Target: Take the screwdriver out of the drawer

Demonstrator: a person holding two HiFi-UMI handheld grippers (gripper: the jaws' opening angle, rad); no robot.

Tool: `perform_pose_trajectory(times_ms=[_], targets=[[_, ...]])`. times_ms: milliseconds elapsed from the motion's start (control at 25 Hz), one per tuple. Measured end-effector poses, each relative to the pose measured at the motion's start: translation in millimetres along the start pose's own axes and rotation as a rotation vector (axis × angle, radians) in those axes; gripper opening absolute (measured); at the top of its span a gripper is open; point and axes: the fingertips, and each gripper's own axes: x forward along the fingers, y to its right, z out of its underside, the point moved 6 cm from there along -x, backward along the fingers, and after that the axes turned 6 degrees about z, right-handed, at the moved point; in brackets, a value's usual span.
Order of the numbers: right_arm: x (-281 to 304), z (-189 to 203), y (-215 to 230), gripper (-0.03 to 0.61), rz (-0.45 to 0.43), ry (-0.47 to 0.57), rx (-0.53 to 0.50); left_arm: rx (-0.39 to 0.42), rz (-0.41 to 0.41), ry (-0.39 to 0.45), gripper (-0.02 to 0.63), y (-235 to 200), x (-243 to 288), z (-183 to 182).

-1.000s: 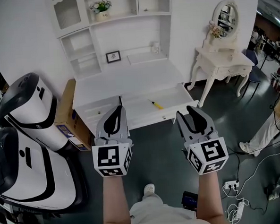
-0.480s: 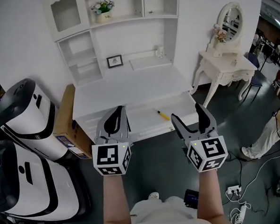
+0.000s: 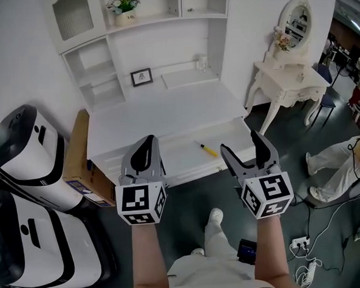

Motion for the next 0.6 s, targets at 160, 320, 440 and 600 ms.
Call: perform_pose_trajectory(times_ms=[160,320,440,600], targets=[[20.6,0.7,15.2,0.342,0.002,0.012,0.01,0.019,-0.005,-0.002,0.009,-4.6,20.8,1.4],[44.8,3.5,27.2,0.342,-0.008,0.01,0.012,0.024,-0.015,-0.012,0.009,-12.3,42.8,5.1],[64.5,9.4,35.3,0.342,-0.025,0.002,0.009,0.024,-0.026,-0.022,0.009,-17.5,60.1,11.6],[94.6,15.8,50.2,0.342,-0.046,0.001,0.015,0.026,-0.043,-0.033,0.009,-24.5,88.2,20.3]])
